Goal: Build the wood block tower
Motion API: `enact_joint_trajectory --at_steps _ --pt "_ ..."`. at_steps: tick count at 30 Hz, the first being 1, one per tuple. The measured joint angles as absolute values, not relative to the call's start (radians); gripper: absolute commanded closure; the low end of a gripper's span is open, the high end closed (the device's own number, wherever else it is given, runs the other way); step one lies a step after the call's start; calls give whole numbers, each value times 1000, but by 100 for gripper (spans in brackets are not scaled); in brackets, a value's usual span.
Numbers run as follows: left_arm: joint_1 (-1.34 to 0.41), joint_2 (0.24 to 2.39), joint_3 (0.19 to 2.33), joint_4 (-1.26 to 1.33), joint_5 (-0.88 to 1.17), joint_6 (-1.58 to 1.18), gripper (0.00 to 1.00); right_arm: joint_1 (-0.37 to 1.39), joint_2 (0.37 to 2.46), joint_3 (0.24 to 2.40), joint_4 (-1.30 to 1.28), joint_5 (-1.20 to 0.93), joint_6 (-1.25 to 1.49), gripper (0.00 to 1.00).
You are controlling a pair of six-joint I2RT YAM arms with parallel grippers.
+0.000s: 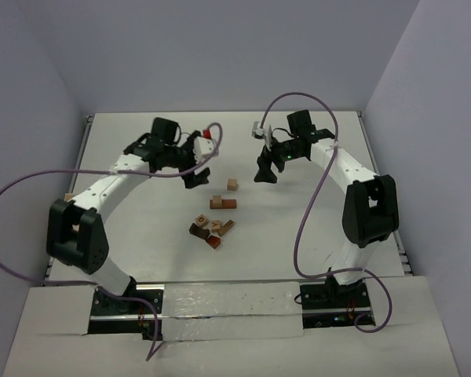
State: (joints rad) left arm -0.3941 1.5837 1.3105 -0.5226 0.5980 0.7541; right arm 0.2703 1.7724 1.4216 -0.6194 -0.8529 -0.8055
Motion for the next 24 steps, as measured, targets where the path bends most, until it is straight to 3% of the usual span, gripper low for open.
enact_joint_trajectory --at_steps 4,11,24 --pt "-281 1487 1299 -518 664 639 1 314 1834 1492 -634 -826 -812 18" --pt "-111 1349 1062 -456 825 360 1 416 1982 1573 -641 -722 -859 32" --pt "-89 1290 1005 -356 861 164 1 490 2075 1643 -670 -556 -929 35"
